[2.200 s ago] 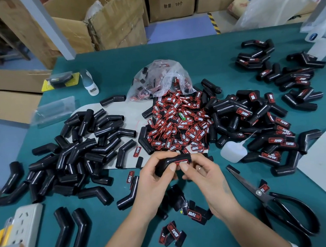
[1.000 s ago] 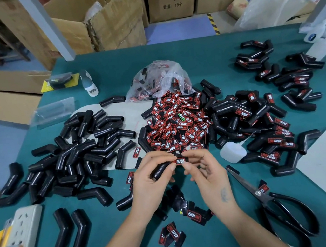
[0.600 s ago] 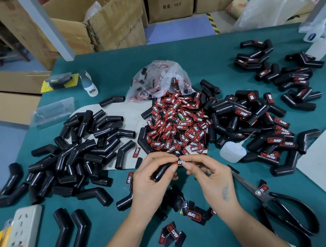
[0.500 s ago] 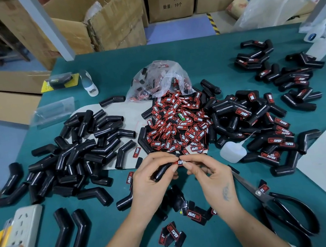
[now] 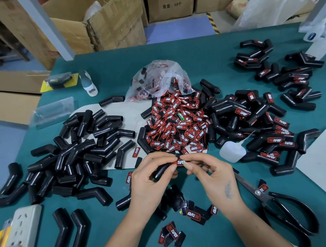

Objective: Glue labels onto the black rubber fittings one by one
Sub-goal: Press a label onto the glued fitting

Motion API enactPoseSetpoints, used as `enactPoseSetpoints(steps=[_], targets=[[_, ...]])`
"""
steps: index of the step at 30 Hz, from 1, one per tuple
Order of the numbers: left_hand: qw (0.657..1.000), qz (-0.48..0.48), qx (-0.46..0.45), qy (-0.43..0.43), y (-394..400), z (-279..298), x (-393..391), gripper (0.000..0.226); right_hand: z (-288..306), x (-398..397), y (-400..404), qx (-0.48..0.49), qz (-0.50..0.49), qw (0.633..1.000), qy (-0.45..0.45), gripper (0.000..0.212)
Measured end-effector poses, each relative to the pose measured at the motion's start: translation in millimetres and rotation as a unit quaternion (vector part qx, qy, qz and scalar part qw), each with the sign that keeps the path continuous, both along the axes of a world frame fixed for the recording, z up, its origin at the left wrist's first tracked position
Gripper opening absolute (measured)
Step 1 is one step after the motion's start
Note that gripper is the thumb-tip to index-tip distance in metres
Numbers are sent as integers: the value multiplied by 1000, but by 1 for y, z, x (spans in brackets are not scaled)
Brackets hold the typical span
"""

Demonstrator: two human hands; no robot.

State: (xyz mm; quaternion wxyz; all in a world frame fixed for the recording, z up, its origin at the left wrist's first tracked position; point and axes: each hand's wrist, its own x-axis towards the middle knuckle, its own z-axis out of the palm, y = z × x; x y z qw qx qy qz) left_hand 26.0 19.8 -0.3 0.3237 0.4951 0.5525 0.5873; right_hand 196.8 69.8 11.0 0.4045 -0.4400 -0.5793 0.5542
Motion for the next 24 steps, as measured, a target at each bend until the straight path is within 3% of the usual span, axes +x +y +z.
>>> enactPoseSetpoints(steps=[24], targets=[[1000, -9, -4, -7, 1, -1, -2, 15, -3, 1, 1, -1, -3, 1000, -4, 22]])
